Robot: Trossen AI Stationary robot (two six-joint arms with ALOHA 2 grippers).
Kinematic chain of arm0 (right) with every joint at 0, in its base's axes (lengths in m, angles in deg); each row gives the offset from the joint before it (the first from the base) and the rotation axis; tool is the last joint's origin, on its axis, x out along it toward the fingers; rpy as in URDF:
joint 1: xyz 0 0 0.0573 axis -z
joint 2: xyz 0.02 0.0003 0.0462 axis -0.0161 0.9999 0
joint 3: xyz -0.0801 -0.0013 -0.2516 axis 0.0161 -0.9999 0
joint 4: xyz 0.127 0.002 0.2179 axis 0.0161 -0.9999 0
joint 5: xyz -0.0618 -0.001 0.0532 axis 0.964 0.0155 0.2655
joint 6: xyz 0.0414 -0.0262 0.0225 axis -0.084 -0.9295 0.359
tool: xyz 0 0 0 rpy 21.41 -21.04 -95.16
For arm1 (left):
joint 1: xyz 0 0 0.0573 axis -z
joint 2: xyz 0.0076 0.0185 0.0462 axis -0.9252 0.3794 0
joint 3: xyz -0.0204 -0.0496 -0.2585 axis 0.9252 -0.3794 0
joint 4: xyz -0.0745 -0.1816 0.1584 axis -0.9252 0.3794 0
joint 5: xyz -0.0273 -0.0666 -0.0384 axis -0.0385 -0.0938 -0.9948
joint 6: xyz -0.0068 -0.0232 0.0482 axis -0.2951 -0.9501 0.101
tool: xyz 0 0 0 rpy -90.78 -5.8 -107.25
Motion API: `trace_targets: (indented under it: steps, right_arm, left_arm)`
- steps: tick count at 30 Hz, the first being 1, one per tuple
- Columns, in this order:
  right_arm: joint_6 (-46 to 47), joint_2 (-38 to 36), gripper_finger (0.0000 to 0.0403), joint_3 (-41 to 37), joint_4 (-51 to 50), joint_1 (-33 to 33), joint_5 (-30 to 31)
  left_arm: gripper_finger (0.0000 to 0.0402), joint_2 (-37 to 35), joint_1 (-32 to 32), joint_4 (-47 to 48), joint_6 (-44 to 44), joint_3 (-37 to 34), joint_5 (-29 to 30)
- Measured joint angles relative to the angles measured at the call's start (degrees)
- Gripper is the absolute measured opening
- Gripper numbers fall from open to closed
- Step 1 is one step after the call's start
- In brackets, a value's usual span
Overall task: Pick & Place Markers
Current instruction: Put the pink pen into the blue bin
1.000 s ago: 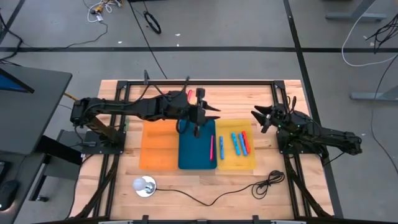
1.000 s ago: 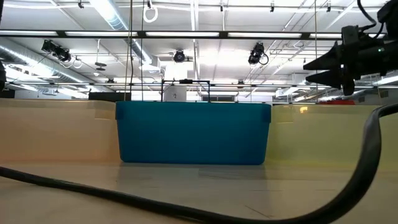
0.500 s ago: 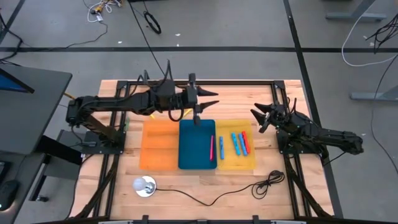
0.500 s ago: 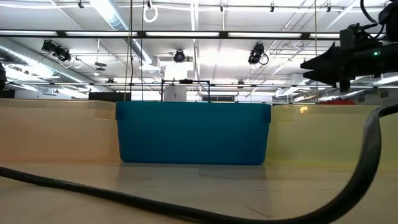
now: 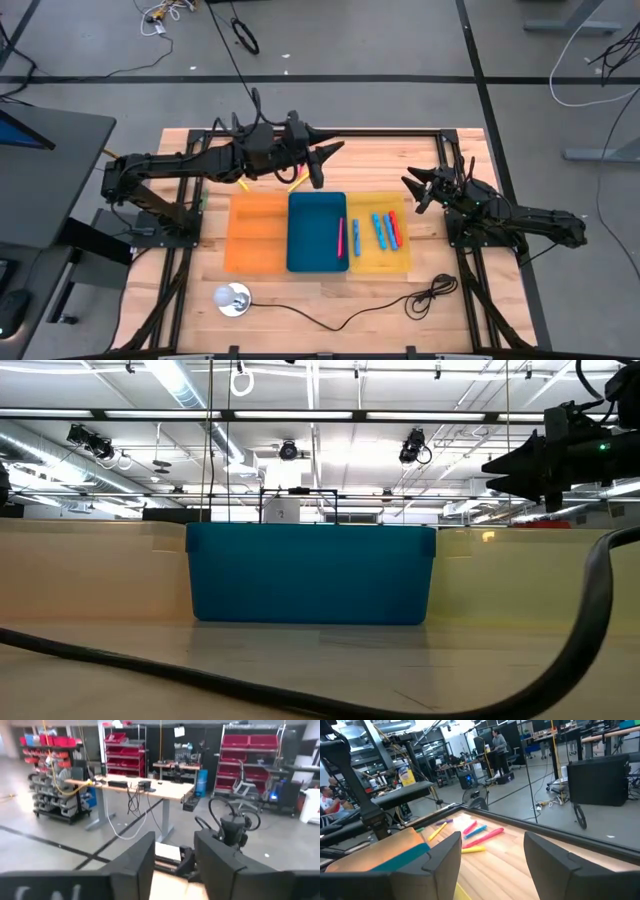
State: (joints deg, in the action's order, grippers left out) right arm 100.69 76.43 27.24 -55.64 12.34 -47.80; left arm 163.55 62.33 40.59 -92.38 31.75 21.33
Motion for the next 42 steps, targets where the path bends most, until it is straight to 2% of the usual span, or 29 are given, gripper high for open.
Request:
trace_targets:
  steps: [5,8,12,16,20,29,35,42]
  right_arm:
    - [0.00,0.00,0.0215,0.04,0.03,-0.02,0.00]
    - [0.00,0.00,0.0215,0.04,0.04,-0.02,0.00]
    - [-0.02,0.00,0.0215,0.04,0.06,-0.02,-0.02]
    - [-0.02,0.00,0.0215,0.05,0.06,-0.02,-0.02]
    - [-0.02,0.00,0.0215,0.07,0.06,-0.02,-0.03]
    - [-0.02,0.00,0.0215,0.07,0.06,-0.02,-0.07]
    - [-0.04,0.02,0.0215,0.07,0.04,-0.02,-0.13]
    - [-0.02,0.02,0.0215,0.09,0.06,-0.02,-0.22]
  left_arm:
    - [0.0211,0.04,0.02,1.38,-4.90,0.00,0.22]
    - [0.0249,-0.22,0.02,5.49,-5.49,0.01,4.15]
    - [0.0269,-0.57,-0.98,22.11,-6.76,4.18,10.56]
    - [0.0266,-0.57,-4.31,38.83,-12.37,11.24,10.95]
    - [0.0261,-0.52,-9.70,50.64,-17.09,16.89,7.10]
    - [0.0259,2.57,-20.67,64.83,-21.25,23.34,-5.96]
    - [0.0259,8.46,-24.47,72.89,-22.24,27.68,-12.17]
    - [0.0259,17.40,-26.00,84.64,-22.24,35.90,-14.67]
